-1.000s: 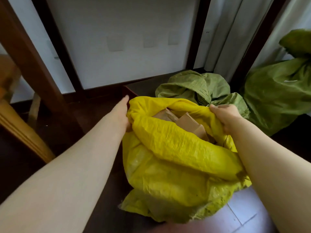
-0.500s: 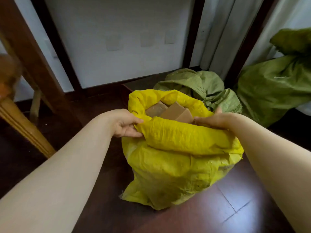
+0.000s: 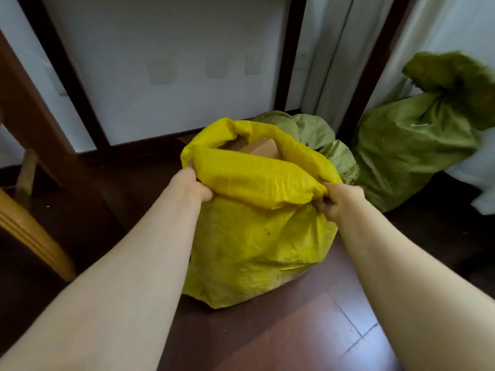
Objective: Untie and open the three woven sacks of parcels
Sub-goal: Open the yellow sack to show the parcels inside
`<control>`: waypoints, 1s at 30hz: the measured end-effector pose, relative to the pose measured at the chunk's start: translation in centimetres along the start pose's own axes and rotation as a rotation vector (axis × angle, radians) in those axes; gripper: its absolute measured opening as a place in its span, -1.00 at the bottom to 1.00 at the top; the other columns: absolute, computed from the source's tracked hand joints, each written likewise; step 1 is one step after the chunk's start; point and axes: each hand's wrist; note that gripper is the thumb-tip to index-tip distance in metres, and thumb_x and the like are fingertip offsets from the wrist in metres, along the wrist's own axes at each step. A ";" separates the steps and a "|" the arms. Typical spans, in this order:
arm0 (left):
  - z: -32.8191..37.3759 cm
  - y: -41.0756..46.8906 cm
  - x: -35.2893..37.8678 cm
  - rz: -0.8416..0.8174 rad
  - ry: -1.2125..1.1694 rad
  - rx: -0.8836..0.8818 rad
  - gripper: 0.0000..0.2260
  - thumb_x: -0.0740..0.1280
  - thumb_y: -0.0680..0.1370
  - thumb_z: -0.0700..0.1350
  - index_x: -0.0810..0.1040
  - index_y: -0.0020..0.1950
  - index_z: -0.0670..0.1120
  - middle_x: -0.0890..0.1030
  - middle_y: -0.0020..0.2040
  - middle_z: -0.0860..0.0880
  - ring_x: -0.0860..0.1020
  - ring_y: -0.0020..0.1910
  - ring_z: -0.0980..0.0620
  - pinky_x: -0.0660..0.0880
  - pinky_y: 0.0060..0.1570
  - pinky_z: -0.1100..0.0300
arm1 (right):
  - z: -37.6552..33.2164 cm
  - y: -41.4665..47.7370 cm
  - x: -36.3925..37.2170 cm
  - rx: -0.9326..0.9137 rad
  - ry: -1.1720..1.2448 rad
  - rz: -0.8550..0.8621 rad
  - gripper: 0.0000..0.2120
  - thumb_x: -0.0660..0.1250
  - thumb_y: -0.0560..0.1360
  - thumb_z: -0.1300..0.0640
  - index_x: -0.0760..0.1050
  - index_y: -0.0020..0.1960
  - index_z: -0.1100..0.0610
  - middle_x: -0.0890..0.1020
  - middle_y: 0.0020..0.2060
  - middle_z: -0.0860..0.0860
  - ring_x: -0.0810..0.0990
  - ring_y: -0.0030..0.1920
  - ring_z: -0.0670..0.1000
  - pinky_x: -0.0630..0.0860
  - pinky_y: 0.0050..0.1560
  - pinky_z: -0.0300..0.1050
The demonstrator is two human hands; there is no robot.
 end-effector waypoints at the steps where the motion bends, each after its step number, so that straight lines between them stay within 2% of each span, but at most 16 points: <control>1: -0.3 0.7 -0.8 0.060 0.028 -0.026 -0.48 0.23 0.53 0.21 0.36 0.39 -0.05 0.43 0.34 -0.09 0.40 0.29 -0.12 0.37 0.22 0.01 | 0.6 0.2 -0.2 0.027 0.060 -0.048 -0.53 0.41 0.44 0.25 0.37 0.31 0.22 0.55 0.06 0.17 0.58 -0.16 0.09 0.50 -0.60 -0.18; 3: -0.4 1.6 -1.6 0.124 0.056 0.047 -0.22 0.38 0.28 0.37 0.35 0.39 0.02 0.47 0.29 -0.08 0.47 0.19 -0.17 0.48 0.12 -0.09 | 1.1 0.1 -0.2 0.067 0.082 -0.104 -0.45 0.49 0.36 0.21 0.40 0.29 0.21 0.54 0.11 0.19 0.60 -0.15 0.09 0.53 -0.54 -0.17; 5: -0.3 0.7 -0.7 0.156 0.247 0.204 0.04 0.49 0.05 0.37 0.26 0.44 0.02 0.42 0.34 -0.04 0.45 0.23 -0.17 0.43 0.20 -0.14 | 0.5 -1.1 -0.2 -0.010 -0.078 -0.108 -0.41 0.56 0.27 0.18 0.45 0.23 0.24 0.55 0.10 0.21 0.62 -0.12 0.11 0.59 -0.44 -0.11; 7: -0.2 -0.9 0.7 0.283 0.695 0.470 0.14 0.54 0.07 0.29 0.09 0.50 -0.04 0.21 0.47 -0.12 0.25 0.41 -0.17 0.28 0.34 -0.12 | -0.7 -3.0 -0.2 -0.203 -0.551 -0.064 -0.53 0.56 0.28 0.05 0.52 0.06 0.27 0.63 -0.08 0.20 0.65 -0.17 0.13 0.65 -0.24 0.00; 9: -0.7 -2.6 1.5 0.468 1.293 0.797 -0.01 0.49 0.23 0.24 0.07 0.51 0.00 -0.01 0.53 -0.16 0.00 0.50 -0.19 0.08 0.41 -0.13 | -1.8 -5.5 -0.1 -0.301 -0.973 -0.038 -0.48 0.48 0.29 -0.21 0.48 -0.16 0.25 0.66 -0.30 0.17 0.68 -0.25 0.17 0.64 -0.11 0.08; 11: -0.8 -4.0 1.8 0.214 1.620 0.947 -0.29 0.40 0.29 0.32 0.35 0.39 0.15 0.17 0.51 -0.06 0.09 0.49 -0.14 0.04 0.43 -0.14 | -2.4 -7.2 -0.1 -0.236 -1.056 -0.095 -0.39 0.42 0.27 -0.33 0.36 -0.20 0.23 0.65 -0.42 0.20 0.69 -0.30 0.21 0.64 -0.13 0.12; 14: -0.8 -5.5 1.8 -0.391 1.845 0.547 -0.31 0.43 0.16 0.41 0.50 0.24 0.22 0.45 0.32 0.14 0.38 0.33 -0.01 0.21 0.40 -0.07 | -1.9 -7.6 0.1 -0.164 -0.966 -0.171 -0.51 0.52 0.32 -0.06 0.33 -0.11 0.24 0.62 -0.32 0.24 0.68 -0.28 0.24 0.64 -0.19 0.16; 16: -1.1 -6.4 2.1 -0.495 2.041 0.480 -0.22 0.52 0.20 0.26 0.35 0.38 0.19 0.40 0.36 0.12 0.38 0.33 -0.02 0.28 0.37 -0.01 | -1.3 -6.6 0.3 -0.159 -0.722 -0.167 -0.59 0.51 0.36 0.19 0.37 0.05 0.28 0.57 -0.18 0.20 0.63 -0.31 0.19 0.65 -0.33 0.09; 18: -1.6 -6.5 2.5 -0.436 2.179 0.647 -0.19 0.56 0.25 0.10 0.29 0.42 0.11 0.38 0.39 0.06 0.35 0.37 -0.05 0.26 0.38 0.00 | -1.4 -5.1 0.1 -0.103 -0.390 -0.133 -0.68 0.44 0.41 0.31 0.40 0.10 0.29 0.54 -0.10 0.20 0.58 -0.32 0.11 0.58 -0.55 -0.06; 20: -2.0 -5.3 2.6 -0.307 2.048 0.928 -0.42 0.52 0.34 -0.11 0.41 0.31 0.07 0.48 0.31 -0.03 0.43 0.29 -0.12 0.38 0.24 0.05 | -1.6 -4.3 0.1 0.034 -0.047 -0.135 -0.74 0.38 0.45 0.34 0.42 0.10 0.28 0.56 -0.09 0.16 0.58 -0.28 0.07 0.52 -0.62 -0.13; 21: -2.3 -4.8 2.6 -0.222 1.888 1.085 -0.58 0.43 0.39 -0.21 0.49 0.19 0.07 0.54 0.23 -0.06 0.47 0.21 -0.15 0.44 0.11 0.07 | -1.7 -4.1 0.2 0.117 0.145 -0.158 -0.76 0.35 0.48 0.33 0.43 0.12 0.27 0.57 -0.09 0.12 0.60 -0.20 0.05 0.55 -0.54 -0.14; 23: -3.4 -3.6 2.3 -0.046 1.551 1.421 -0.71 0.27 0.43 -0.34 0.56 -0.03 0.04 0.61 0.03 -0.08 0.53 0.04 -0.19 0.38 -0.15 0.10 | -2.0 -5.1 0.8 0.217 0.448 -0.216 -0.77 0.27 0.54 0.30 0.44 0.19 0.25 0.61 -0.02 0.04 0.60 0.08 0.02 0.59 -0.09 -0.14; 24: -4.0 -3.1 2.0 0.007 1.431 1.595 -0.74 0.25 0.42 -0.37 0.56 -0.13 -0.02 0.63 -0.09 -0.09 0.55 -0.07 -0.20 0.30 -0.22 0.13 | -2.3 -5.8 1.0 0.235 0.519 -0.226 -0.72 0.24 0.56 0.29 0.42 0.26 0.25 0.60 0.11 0.01 0.55 0.22 0.03 0.49 0.14 -0.03; 26: -5.2 -2.0 1.2 0.041 1.309 1.842 -0.81 0.19 0.39 -0.33 0.52 -0.29 -0.09 0.56 -0.31 -0.09 0.54 -0.28 -0.17 0.20 -0.26 0.15 | -2.8 -7.3 1.5 0.261 0.530 -0.241 -0.64 0.18 0.59 0.23 0.32 0.38 0.24 0.48 0.32 0.04 0.41 0.36 0.13 0.25 0.35 0.14; 28: -6.2 -0.5 0.4 0.037 1.293 1.900 -0.84 0.16 0.34 -0.29 0.48 -0.35 -0.09 0.50 -0.36 -0.09 0.49 -0.33 -0.15 0.19 -0.25 0.16 | -3.2 -7.4 1.6 0.334 0.589 -0.226 -0.62 0.19 0.58 0.23 0.31 0.38 0.26 0.46 0.32 0.12 0.41 0.34 0.20 0.26 0.30 0.22; 30: -6.9 1.0 -0.3 -0.058 1.290 1.871 -0.87 0.19 0.28 -0.30 0.48 -0.31 -0.12 0.48 -0.31 -0.08 0.44 -0.23 -0.12 0.31 -0.08 0.12 | -3.2 -7.1 1.7 0.388 0.655 -0.165 -0.64 0.23 0.55 0.27 0.35 0.34 0.25 0.49 0.26 0.15 0.47 0.26 0.22 0.35 0.13 0.22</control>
Point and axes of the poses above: each hand's wrist, its own y-axis towards the middle knuckle, its own x-axis out of the palm, z = x × y
